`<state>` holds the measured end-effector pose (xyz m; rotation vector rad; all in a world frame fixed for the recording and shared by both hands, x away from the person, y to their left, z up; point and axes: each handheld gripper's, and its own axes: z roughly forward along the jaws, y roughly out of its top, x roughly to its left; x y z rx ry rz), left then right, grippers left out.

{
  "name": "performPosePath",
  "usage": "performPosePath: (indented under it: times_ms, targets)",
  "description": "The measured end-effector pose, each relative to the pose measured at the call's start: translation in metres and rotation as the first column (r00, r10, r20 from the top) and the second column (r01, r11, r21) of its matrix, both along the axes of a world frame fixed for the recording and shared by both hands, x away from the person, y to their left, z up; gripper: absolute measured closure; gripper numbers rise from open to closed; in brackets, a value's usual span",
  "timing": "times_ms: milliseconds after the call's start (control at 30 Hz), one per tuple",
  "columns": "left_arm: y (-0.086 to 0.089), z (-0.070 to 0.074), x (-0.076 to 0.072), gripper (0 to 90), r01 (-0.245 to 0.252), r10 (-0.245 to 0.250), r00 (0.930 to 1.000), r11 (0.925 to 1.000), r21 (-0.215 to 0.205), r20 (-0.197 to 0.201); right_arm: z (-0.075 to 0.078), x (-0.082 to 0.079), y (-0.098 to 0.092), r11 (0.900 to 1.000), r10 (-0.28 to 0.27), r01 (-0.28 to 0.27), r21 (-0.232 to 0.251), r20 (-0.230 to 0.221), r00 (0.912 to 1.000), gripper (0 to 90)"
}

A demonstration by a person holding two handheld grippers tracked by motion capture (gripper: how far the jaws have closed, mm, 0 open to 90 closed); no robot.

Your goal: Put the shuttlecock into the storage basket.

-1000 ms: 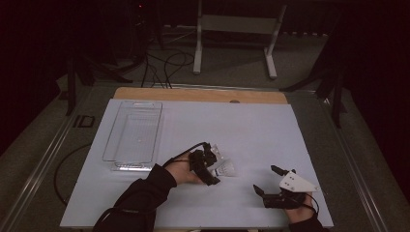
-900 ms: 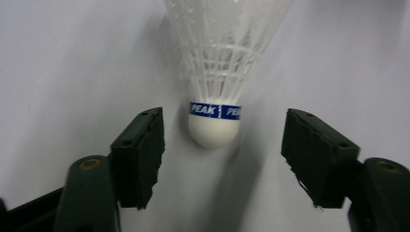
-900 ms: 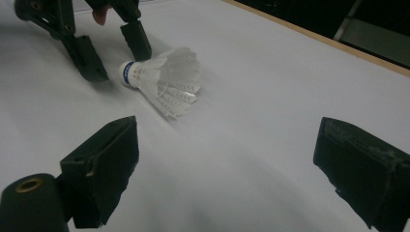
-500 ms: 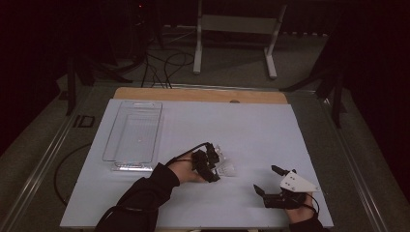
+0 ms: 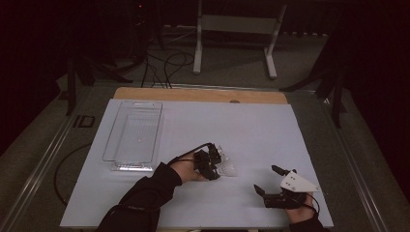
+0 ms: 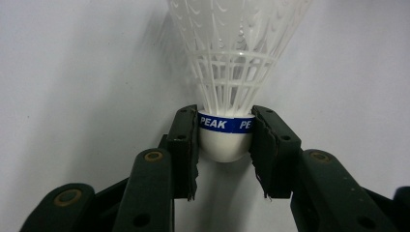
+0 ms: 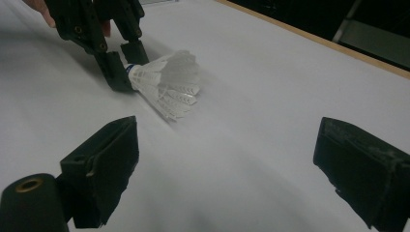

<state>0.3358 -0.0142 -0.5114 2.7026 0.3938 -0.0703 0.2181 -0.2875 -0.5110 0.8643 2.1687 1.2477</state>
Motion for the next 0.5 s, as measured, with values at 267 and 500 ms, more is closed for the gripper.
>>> performPosePath:
  times_ms: [267, 500]
  targets:
    - [-0.0015, 0.0007, 0.0001, 66.4, 0.014, -0.014, 0.9999, 0.9999, 0.006, -0.006, -0.0003, 0.0002, -0.0003, 1.000, 0.001, -0.001, -0.001, 0.000, 1.0000, 8.8]
    - [-0.0008, 0.0061, -0.0006, 66.7, 0.029, -0.029, 0.9996, 0.9995, 0.007, -0.005, -0.0003, 0.0001, -0.0002, 1.000, 0.000, 0.000, 0.000, 0.000, 1.0000, 8.8]
